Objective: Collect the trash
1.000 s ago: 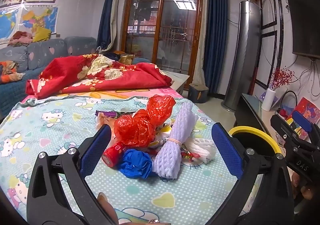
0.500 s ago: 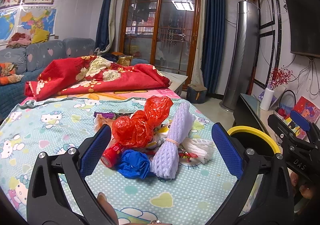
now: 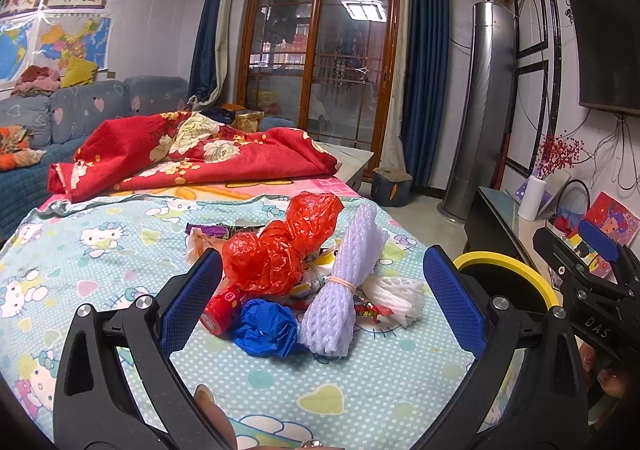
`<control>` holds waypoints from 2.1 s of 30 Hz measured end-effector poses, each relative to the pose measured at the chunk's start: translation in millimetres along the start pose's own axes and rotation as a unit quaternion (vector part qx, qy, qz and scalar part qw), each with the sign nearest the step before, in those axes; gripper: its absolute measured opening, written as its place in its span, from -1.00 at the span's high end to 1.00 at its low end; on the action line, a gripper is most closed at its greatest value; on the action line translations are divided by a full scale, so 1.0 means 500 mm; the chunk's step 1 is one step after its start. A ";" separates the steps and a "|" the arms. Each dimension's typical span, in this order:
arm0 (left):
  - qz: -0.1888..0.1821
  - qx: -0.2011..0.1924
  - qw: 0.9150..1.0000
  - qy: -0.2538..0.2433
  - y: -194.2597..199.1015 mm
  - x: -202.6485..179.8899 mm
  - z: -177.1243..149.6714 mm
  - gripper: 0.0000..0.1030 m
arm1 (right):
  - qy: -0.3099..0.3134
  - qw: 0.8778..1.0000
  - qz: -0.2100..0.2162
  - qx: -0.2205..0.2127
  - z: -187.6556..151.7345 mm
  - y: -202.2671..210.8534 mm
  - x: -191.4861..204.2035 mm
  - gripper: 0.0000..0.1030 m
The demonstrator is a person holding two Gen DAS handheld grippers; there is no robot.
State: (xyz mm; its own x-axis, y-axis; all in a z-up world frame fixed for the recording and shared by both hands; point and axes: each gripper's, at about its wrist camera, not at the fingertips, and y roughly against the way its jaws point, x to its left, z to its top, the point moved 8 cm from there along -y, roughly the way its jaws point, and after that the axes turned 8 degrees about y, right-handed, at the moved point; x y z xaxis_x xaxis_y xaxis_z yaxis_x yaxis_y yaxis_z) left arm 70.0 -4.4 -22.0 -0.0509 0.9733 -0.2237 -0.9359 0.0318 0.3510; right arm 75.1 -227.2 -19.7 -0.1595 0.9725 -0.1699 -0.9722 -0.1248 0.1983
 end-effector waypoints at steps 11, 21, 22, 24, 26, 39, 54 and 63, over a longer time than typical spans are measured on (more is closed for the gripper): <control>-0.002 0.002 1.000 -0.001 0.002 -0.007 0.001 -0.79 | -0.002 1.000 -0.001 0.001 -0.001 0.001 -0.004 -0.88; -0.004 0.006 1.000 -0.001 0.001 -0.010 -0.001 -0.79 | -0.010 1.000 -0.003 0.009 -0.014 -0.007 -0.014 -0.88; -0.004 0.007 1.000 -0.002 -0.001 -0.010 -0.004 -0.79 | -0.011 1.000 -0.002 0.009 -0.014 -0.007 -0.014 -0.88; -0.005 0.012 1.000 -0.002 -0.003 -0.011 -0.007 -0.79 | -0.014 1.000 -0.001 0.009 -0.014 -0.008 -0.017 -0.88; -0.005 0.016 1.000 -0.002 -0.015 -0.007 -0.015 -0.79 | -0.019 1.000 0.000 0.010 -0.015 -0.009 -0.020 -0.88; 0.002 0.046 0.999 0.001 -0.053 0.012 -0.020 -0.79 | -0.048 0.998 0.030 0.034 -0.020 -0.041 -0.032 -0.88; 0.054 0.037 0.996 0.057 -0.074 0.145 0.040 -0.79 | -0.028 0.985 0.141 0.093 0.020 -0.145 0.123 -0.88; 0.015 0.076 0.994 0.073 -0.113 0.199 0.056 -0.79 | -0.020 0.973 0.176 0.150 0.013 -0.228 0.195 -0.88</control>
State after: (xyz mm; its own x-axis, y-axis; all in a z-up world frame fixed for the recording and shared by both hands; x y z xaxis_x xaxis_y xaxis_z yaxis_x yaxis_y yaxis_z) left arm 127.8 97.3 -38.7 -0.1382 0.9312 -0.3371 -0.8698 0.0486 0.4910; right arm 171.4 -116.9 -52.8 -0.4610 0.8874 -0.0042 -0.7641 -0.3946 0.5104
